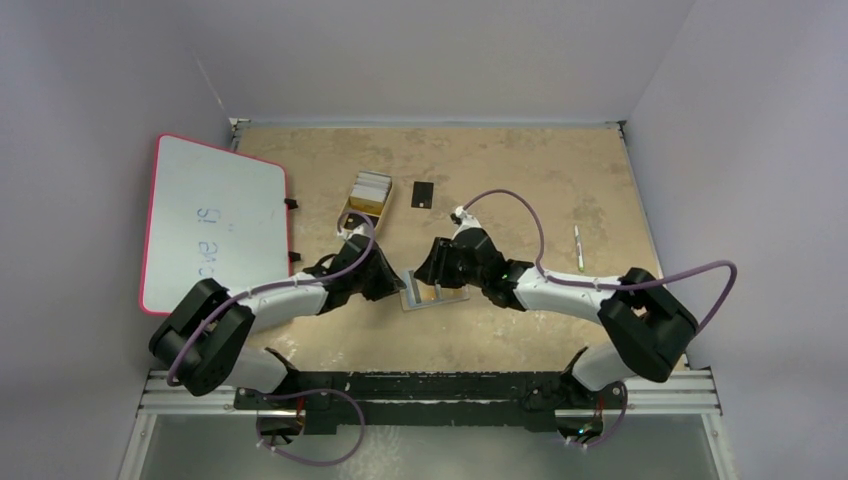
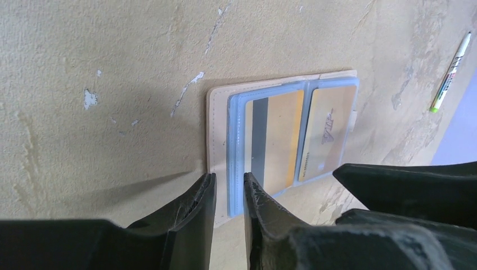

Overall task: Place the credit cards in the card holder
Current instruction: Insert the credit card into the card holder.

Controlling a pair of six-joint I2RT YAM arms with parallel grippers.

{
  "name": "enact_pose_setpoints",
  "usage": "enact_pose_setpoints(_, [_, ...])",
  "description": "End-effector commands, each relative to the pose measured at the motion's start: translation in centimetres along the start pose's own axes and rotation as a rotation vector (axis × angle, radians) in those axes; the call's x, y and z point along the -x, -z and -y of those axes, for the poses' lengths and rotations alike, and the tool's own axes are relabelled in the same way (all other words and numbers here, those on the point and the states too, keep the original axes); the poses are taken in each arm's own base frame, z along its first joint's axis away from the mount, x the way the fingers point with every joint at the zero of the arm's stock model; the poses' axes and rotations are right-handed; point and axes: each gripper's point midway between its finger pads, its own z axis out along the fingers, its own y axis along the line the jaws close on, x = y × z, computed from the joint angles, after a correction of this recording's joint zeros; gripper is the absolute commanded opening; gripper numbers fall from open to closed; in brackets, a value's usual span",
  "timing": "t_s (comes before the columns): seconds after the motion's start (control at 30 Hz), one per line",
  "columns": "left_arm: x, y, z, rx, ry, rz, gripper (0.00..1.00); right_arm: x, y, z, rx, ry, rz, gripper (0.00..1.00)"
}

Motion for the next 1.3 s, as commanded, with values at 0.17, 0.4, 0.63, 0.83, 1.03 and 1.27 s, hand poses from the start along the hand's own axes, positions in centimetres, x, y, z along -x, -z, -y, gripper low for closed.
enact_pose_setpoints(0.17, [1.4,-0.5,2.0,-0.043,-0.011,0.041,0.24,0.2,-1.4,0.8,-0.037,0.012,0.015,0.54])
enact_pose_setpoints(0.4, [1.0,-1.0,1.4,-0.037,-0.011,0.029,0.23,-0.4,-3.3,1.7,-0.066,0.055,-0.002,0.53])
enact_pose_setpoints(0.63, [1.0,-1.1,1.5,-0.041,-0.026,0.029,0.21,-0.2,-2.7,0.5,0.0,0.05,0.013,0.38])
enact_pose_setpoints(0.83, [1.7,-0.8,2.9,-0.069,-0.035,0.039,0.21,-1.8,-2.1,0.0,0.051,0.004,-0.042,0.28])
enact_pose_setpoints(1.03, [4.9,1.1,4.6,-0.04,-0.13,0.143,0.26,2.4,0.5,0.7,-0.016,0.023,0.07,0.46])
enact_pose_setpoints(1.27, [13.2,3.0,10.6,0.072,-0.295,0.344,0.44,7.5,3.9,2.2,-0.097,0.036,0.206,0.58])
